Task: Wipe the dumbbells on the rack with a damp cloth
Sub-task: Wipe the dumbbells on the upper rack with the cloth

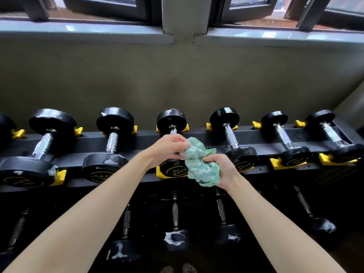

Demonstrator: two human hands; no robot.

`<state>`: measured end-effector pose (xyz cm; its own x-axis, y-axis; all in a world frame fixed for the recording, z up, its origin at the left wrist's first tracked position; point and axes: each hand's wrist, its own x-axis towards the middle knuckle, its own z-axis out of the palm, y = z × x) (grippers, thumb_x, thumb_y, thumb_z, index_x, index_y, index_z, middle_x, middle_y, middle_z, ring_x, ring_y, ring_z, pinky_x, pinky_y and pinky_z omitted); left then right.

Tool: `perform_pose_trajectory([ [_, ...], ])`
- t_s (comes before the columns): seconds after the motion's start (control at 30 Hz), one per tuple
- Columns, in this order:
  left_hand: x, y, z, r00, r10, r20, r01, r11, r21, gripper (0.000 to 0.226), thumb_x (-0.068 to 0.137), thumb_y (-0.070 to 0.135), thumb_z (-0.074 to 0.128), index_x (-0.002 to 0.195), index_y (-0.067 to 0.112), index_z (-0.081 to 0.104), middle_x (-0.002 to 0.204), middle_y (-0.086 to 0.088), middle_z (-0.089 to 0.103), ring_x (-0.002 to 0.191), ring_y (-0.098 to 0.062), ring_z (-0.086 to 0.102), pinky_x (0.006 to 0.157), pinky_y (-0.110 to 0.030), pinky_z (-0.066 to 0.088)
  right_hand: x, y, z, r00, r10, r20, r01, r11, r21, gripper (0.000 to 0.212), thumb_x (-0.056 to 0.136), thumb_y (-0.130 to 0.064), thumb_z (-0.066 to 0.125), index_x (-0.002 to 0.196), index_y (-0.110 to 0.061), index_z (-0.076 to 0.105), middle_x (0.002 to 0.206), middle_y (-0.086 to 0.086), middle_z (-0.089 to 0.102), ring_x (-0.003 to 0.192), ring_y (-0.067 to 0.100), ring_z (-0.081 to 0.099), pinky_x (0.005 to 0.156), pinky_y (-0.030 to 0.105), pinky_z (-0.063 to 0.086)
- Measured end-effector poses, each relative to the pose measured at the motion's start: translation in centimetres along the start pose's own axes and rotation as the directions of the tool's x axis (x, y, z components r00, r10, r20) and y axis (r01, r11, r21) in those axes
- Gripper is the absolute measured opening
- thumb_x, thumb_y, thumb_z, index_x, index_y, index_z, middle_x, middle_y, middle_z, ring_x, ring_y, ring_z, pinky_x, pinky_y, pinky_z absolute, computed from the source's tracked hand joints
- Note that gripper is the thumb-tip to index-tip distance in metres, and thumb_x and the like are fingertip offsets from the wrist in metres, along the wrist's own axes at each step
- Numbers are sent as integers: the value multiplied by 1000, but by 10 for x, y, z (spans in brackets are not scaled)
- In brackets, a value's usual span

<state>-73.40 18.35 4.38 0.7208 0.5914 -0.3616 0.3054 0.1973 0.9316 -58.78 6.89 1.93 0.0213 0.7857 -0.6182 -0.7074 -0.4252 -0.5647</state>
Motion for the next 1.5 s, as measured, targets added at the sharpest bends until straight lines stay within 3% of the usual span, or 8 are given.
perform_pose_trajectory([
  [0.13,4,5,3,981,95,-169,-109,991,-72,16,94,11,54,79,14,49,86,-4,55,66,-13,59,66,-32,57,8,-1,-5,999,22,41,-29,986,164,71,59,4,75,126,4,49,117,21,61,100,30,62,85,42,54],
  [0.23,7,5,7,938,251,-238,-233,967,104,17,92,8,55,78,16,49,92,-8,58,71,-18,58,55,-27,50,15,-2,-4,996,44,-78,-25,975,222,25,90,-8,51,110,7,55,110,23,60,95,32,59,62,44,57],
  [0.53,1,20,34,882,460,101,-417,664,621,15,81,2,55,89,14,60,64,4,51,55,-4,43,58,-20,38,30,-19,6,945,19,-325,121,907,404,18,97,-8,45,98,5,56,125,19,55,121,31,53,76,43,54],
  [0.73,1,16,31,910,187,370,-400,160,903,38,82,18,32,95,9,66,145,14,42,103,-21,56,87,-33,44,28,-35,-4,996,-63,-55,78,937,339,47,98,-35,37,118,4,53,115,25,59,102,36,59,82,49,53],
  [0.97,17,13,31,960,202,191,-268,489,830,33,85,12,40,92,12,72,136,6,54,122,-13,48,116,-26,16,32,-50,-12,992,-114,59,104,983,150,49,80,-10,63,127,3,51,125,24,57,104,33,63,84,50,54],
  [1.13,35,22,29,952,271,-144,-145,811,566,20,79,17,53,79,7,70,77,-9,68,67,-15,55,70,-30,45,49,-60,-16,993,-121,0,120,985,124,31,87,5,49,116,-2,56,106,19,67,96,30,64,81,46,55],
  [1.3,68,20,14,929,352,-118,-187,718,671,38,80,13,70,114,19,54,100,4,44,80,-10,46,77,-20,42,63,-72,-12,995,-90,37,93,991,-92,13,89,-4,54,95,-10,65,86,7,74,80,18,70,75,34,57],
  [1.5,88,23,-6,852,472,-227,-225,721,655,16,79,-1,61,76,15,61,84,3,42,75,-10,43,73,-15,38,86,-86,-3,992,-112,50,115,992,-58,13,91,-2,53,96,-8,63,89,8,71,80,16,68,71,30,59],
])
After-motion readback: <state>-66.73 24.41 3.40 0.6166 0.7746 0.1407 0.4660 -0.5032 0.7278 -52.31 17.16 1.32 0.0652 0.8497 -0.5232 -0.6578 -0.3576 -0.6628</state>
